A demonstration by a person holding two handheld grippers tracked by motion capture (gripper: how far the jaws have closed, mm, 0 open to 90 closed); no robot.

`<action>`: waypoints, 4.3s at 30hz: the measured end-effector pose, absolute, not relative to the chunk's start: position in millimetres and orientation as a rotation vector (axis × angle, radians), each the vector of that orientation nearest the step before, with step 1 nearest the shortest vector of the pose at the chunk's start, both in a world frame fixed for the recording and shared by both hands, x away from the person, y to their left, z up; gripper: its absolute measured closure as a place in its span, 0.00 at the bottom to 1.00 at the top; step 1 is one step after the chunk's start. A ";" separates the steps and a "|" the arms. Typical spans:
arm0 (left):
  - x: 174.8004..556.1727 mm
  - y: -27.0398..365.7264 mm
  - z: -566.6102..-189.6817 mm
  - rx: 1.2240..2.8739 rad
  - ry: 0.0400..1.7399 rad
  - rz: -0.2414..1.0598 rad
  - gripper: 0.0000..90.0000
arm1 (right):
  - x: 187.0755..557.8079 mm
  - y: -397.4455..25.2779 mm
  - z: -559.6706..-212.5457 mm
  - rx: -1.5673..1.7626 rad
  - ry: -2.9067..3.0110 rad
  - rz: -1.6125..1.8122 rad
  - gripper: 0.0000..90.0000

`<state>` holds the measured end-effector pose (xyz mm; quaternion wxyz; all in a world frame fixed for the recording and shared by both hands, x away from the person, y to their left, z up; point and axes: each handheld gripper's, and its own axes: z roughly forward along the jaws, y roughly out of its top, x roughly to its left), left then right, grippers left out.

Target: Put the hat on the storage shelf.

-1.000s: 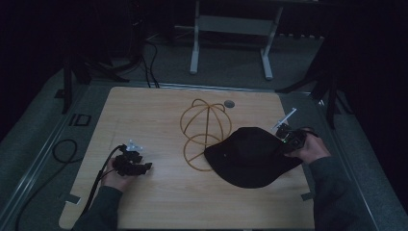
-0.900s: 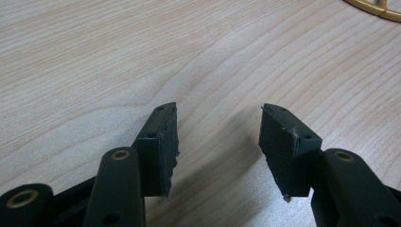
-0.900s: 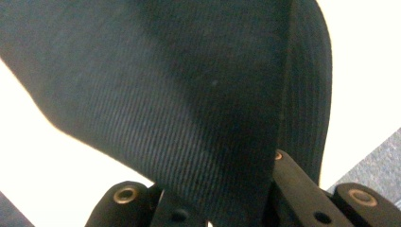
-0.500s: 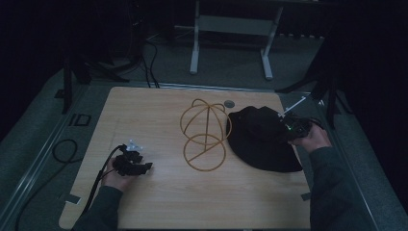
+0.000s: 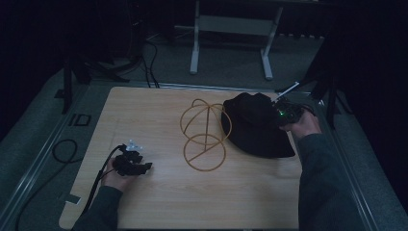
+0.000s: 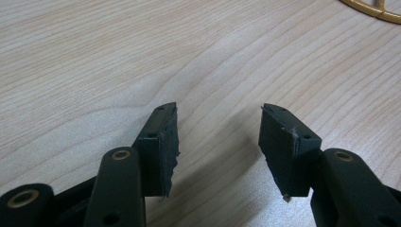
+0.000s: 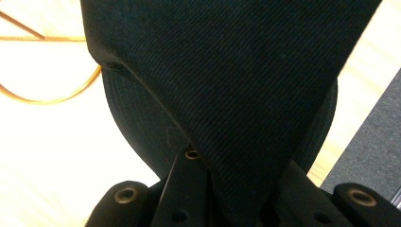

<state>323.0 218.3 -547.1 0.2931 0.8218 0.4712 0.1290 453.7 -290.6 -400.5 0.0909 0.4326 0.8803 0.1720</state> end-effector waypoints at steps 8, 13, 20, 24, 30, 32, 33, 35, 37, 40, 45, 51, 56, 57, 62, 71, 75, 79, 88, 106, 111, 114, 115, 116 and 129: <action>323.6 218.2 -547.3 2.185 1.255 0.344 0.53 | 463.5 -281.7 -391.2 1.271 2.611 0.521 0.98; 323.6 217.8 -547.4 2.186 1.254 0.346 0.53 | 468.1 -278.5 -383.8 1.265 2.603 0.544 0.98; 323.7 217.7 -547.5 2.184 1.252 0.344 0.53 | 473.1 -274.3 -373.2 1.257 2.590 0.562 0.98; 324.1 217.5 -547.6 2.182 1.253 0.342 0.53 | 474.7 -273.3 -364.3 1.244 2.590 0.581 0.98; 324.2 217.5 -547.6 2.182 1.252 0.340 0.53 | 475.1 -272.1 -354.8 1.234 2.588 0.578 0.98; 324.2 217.5 -547.7 2.181 1.252 0.339 0.53 | 475.3 -273.1 -351.2 1.228 2.580 0.590 0.98; 324.2 217.5 -547.7 2.181 1.252 0.339 0.53 | 475.3 -273.1 -351.2 1.228 2.580 0.590 0.98; 324.2 217.5 -547.7 2.182 1.251 0.339 0.53 | 475.3 -274.7 -347.5 1.224 2.571 0.610 0.98; 324.2 217.5 -547.7 2.182 1.251 0.339 0.53 | 474.7 -275.7 -343.9 1.226 2.563 0.628 0.98; 324.0 217.3 -547.6 2.185 1.248 0.336 0.53 | 473.5 -277.9 -337.6 1.211 2.553 0.649 0.98; 324.1 217.3 -547.6 2.185 1.244 0.335 0.53 | 471.6 -282.2 -330.4 1.205 2.540 0.690 0.98; 324.2 217.2 -547.8 2.183 1.243 0.334 0.53 | 468.3 -287.4 -323.2 1.194 2.532 0.735 0.98; 324.2 217.1 -547.7 2.180 1.242 0.326 0.53 | 463.6 -292.4 -316.6 1.169 2.543 0.775 0.98; 324.3 217.2 -547.6 2.179 1.240 0.319 0.53 | 462.4 -293.3 -315.2 1.165 2.542 0.780 0.98; 324.2 217.0 -547.7 2.177 1.243 0.318 0.53 | 456.9 -299.0 -307.4 1.150 2.540 0.798 0.98; 324.1 216.9 -547.7 2.179 1.240 0.319 0.53 | 447.7 -305.5 -295.0 1.108 2.542 0.830 0.98; 324.0 216.9 -547.8 2.176 1.242 0.317 0.53 | 442.9 -305.7 -289.1 1.088 2.541 0.862 0.98; 323.9 217.0 -547.8 2.174 1.242 0.315 0.53 | 440.7 -305.5 -285.2 1.080 2.544 0.877 0.98; 323.6 217.3 -547.8 2.176 1.240 0.313 0.53 | 433.2 -308.7 -272.4 1.051 2.546 0.931 0.98; 323.7 217.3 -547.8 2.176 1.237 0.314 0.53 | 422.4 -299.7 -249.9 0.950 2.559 1.011 0.98; 323.7 217.5 -547.9 2.177 1.235 0.313 0.53 | 419.8 -292.0 -244.5 0.930 2.571 1.021 0.98; 323.6 217.2 -547.8 2.178 1.235 0.314 0.53 | 417.6 -287.0 -240.8 0.898 2.583 1.024 0.98; 323.7 217.3 -547.8 2.178 1.236 0.314 0.53 | 416.9 -285.4 -239.6 0.887 2.586 1.028 0.98; 323.7 217.3 -547.8 2.177 1.236 0.314 0.53 | 416.1 -283.5 -238.3 0.881 2.589 1.030 0.98; 324.5 217.2 -547.8 2.175 1.236 0.311 0.53 | 411.2 -276.0 -230.9 0.821 2.604 1.057 0.98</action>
